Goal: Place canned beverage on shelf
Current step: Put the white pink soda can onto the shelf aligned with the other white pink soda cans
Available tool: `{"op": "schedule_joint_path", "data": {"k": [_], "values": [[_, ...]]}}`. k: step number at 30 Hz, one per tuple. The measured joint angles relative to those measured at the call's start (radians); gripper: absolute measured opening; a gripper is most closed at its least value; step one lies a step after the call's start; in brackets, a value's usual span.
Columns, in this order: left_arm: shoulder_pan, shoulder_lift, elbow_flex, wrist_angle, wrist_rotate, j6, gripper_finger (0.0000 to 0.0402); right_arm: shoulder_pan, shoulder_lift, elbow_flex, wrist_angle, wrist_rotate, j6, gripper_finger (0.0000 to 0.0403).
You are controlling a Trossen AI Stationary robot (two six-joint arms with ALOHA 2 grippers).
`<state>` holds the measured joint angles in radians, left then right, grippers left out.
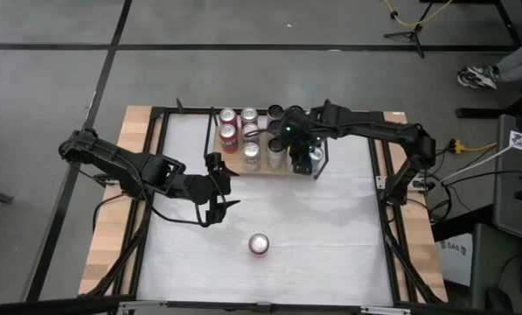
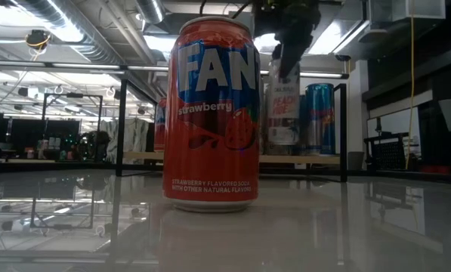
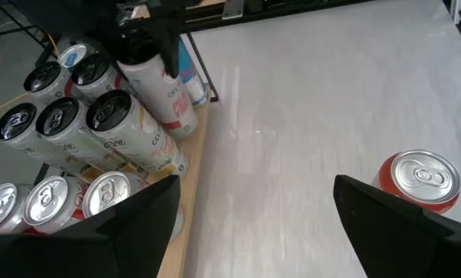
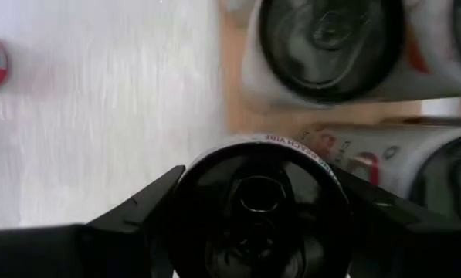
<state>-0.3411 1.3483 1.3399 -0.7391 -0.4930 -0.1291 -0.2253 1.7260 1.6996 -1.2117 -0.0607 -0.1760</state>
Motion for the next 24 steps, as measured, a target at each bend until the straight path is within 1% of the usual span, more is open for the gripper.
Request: {"op": "schedule_joint_path", "data": {"k": [9, 14, 24], "values": [[0.000, 0.000, 0.000, 0.000, 0.000, 0.000, 0.0334, 0.002, 0.000, -0.067, 0.042, 0.008, -0.013, 0.0260], [0.000, 0.000, 0.000, 0.001, 0.000, 0.000, 0.0334, 0.002, 0.000, -0.078, 0.048, 0.043, -0.016, 0.0261], [0.000, 0.000, 0.000, 0.017, 0.000, 0.000, 0.0334, 0.002, 0.000, -0.078, 0.066, 0.043, -0.016, 0.0261]]}}
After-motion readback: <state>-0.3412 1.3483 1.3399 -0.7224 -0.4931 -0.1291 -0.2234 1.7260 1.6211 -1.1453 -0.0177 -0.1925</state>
